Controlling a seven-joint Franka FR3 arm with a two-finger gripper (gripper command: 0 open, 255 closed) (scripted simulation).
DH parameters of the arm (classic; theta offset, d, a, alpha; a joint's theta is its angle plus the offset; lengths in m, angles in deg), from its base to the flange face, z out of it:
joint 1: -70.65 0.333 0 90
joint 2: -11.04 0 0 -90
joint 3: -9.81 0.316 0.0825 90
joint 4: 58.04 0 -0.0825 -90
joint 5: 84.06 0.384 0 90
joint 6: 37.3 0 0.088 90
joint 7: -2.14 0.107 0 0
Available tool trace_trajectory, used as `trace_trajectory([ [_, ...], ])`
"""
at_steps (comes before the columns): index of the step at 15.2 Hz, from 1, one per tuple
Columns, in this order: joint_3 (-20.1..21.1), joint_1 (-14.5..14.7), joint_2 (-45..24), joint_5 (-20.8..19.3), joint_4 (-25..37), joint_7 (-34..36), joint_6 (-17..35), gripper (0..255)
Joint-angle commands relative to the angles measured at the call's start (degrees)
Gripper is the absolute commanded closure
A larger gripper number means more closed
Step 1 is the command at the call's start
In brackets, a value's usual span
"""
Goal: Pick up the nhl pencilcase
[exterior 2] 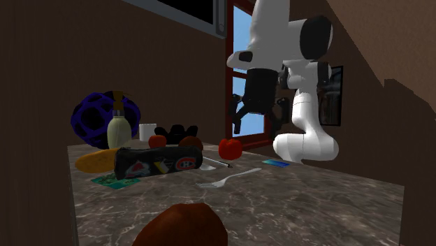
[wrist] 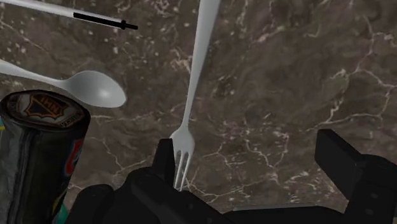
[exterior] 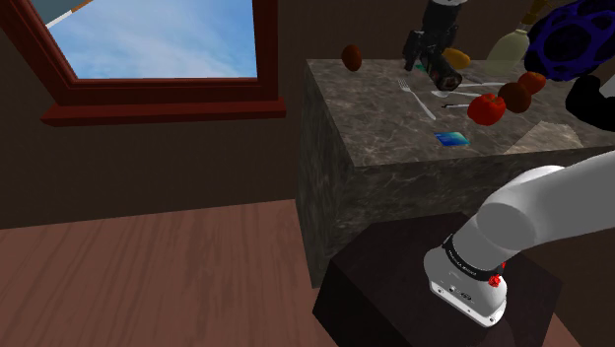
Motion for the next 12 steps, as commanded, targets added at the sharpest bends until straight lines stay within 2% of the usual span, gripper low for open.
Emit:
trace_trajectory([
  [1,-1.53,-1.08,-3.07,-0.06,2.55,0.04,0.46,0],
  [12,-10.26,-6.78,-21.46,3.35,19.91,-1.49,0.65,0],
])
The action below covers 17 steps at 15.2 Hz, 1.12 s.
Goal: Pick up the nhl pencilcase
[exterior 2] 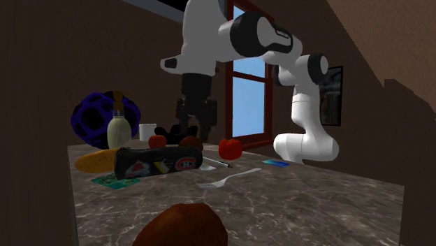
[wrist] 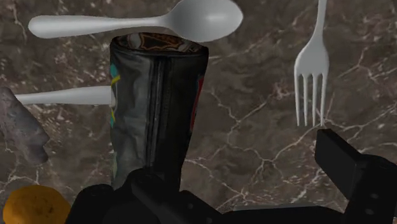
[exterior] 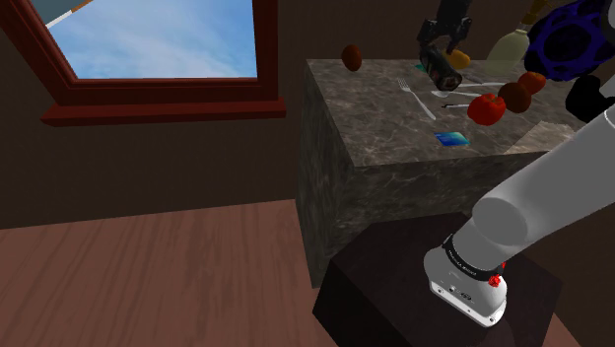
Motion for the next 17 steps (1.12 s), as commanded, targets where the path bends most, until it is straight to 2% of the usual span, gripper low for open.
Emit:
trace_trajectory([
  [1,-1.53,-1.17,-3.52,1.13,3.07,-0.33,0.15,0],
  [6,-5.01,-4.80,-12.61,4.92,12.81,-1.65,-1.55,0],
  [7,-5.11,-5.01,-13.01,5.10,13.24,-1.71,-1.65,0],
  [14,-5.02,-4.92,-12.83,4.96,7.20,-1.29,4.22,0],
  [16,-5.02,-4.92,-12.83,4.96,7.20,-1.29,4.22,0],
  [17,-5.04,-4.96,-12.94,5.01,7.27,-1.36,4.25,255],
])
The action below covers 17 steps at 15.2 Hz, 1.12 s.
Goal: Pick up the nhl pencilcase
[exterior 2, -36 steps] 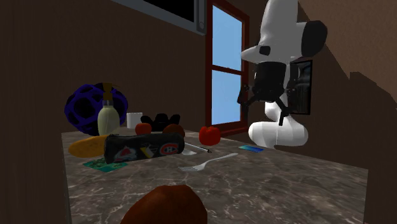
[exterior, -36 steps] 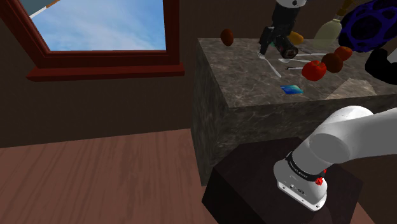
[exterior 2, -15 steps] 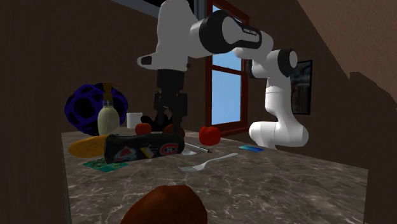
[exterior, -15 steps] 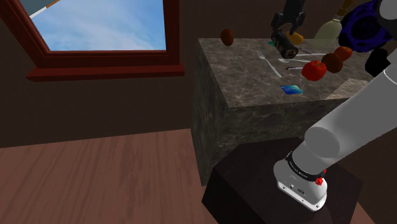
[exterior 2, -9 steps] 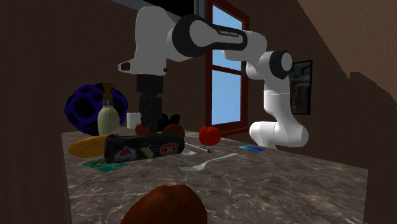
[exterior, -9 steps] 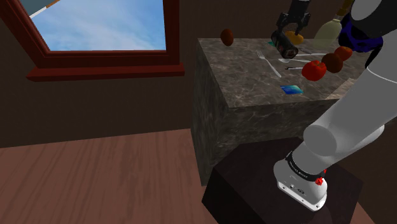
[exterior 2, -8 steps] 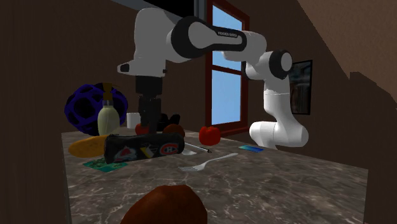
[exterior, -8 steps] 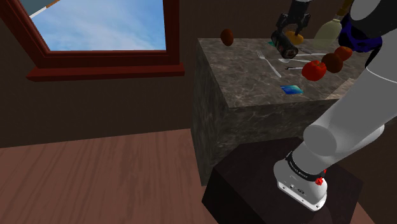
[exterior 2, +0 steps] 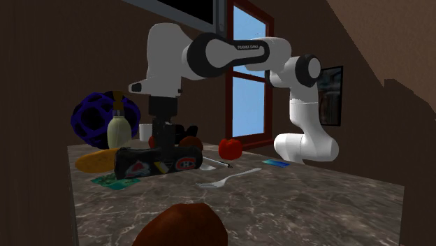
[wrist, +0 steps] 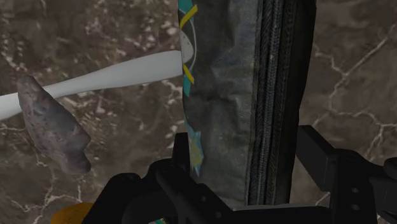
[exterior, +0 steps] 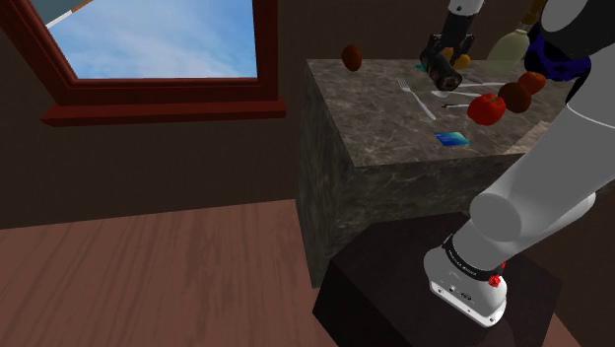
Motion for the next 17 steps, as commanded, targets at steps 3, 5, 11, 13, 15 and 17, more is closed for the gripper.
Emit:
trace_trajectory([
  [3,-0.02,-0.03,-0.07,0.01,-0.07,-0.03,0.12,255],
  [5,-0.02,-0.02,-0.07,0.01,-0.05,-0.02,0.11,255],
  [11,-0.02,0.01,0.13,-0.05,1.29,-0.04,-1.42,255],
  [13,-0.03,-0.02,0.09,-0.02,2.88,-0.14,-2.96,255],
  [15,-0.06,-0.05,0.01,0.03,4.51,-0.26,-4.52,255],
  [17,-0.08,-0.10,-0.13,0.10,6.23,-0.40,-6.10,255],
])
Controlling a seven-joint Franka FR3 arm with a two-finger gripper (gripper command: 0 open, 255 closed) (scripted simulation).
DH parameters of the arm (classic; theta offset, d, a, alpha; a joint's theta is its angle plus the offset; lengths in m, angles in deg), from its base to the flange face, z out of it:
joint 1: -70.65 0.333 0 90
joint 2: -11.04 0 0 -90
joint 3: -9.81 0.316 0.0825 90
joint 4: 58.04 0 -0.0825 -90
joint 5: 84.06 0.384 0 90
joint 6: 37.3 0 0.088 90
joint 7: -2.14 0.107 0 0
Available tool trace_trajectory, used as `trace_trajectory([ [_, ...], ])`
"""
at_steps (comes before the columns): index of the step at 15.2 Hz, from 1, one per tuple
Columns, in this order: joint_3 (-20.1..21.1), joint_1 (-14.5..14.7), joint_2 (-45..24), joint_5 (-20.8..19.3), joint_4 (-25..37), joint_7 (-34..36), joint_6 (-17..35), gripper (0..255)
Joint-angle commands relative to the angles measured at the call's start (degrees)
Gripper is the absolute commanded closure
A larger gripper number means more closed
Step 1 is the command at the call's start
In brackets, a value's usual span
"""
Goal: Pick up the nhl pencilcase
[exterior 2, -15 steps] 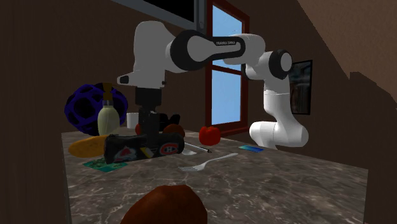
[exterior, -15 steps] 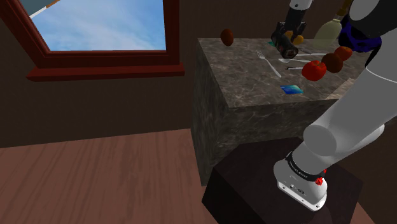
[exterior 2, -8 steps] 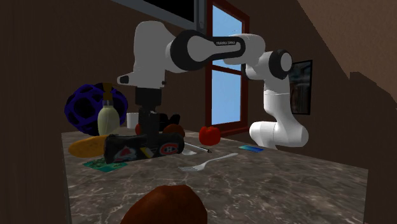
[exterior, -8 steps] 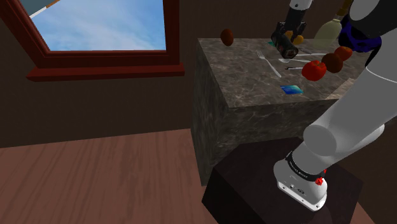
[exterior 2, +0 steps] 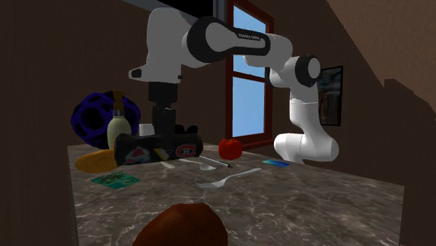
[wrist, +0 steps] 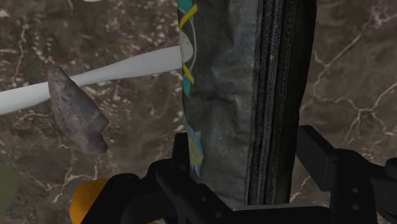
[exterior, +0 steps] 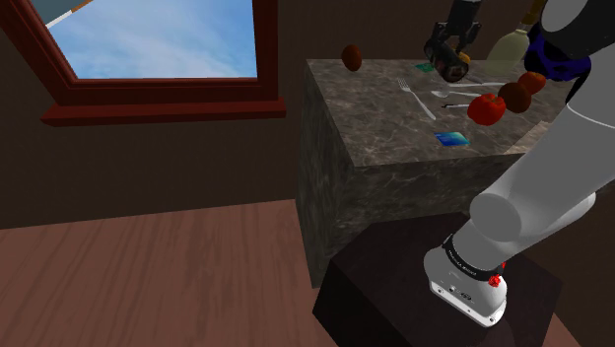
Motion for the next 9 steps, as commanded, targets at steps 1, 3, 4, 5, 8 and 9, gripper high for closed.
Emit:
trace_trajectory([
  [1,-0.01,-0.04,-0.22,0.11,1.81,-0.11,-1.54,255],
  [3,-0.05,-0.11,-0.45,0.22,3.64,-0.27,-3.15,255],
  [4,-0.07,-0.15,-0.60,0.28,4.59,-0.36,-3.96,255],
  [5,-0.09,-0.20,-0.76,0.35,5.57,-0.45,-4.78,255],
  [8,-0.13,-0.31,-1.15,0.52,7.72,-0.65,-6.56,255],
  [9,-0.14,-0.31,-1.16,0.52,7.74,-0.66,-6.57,255],
])
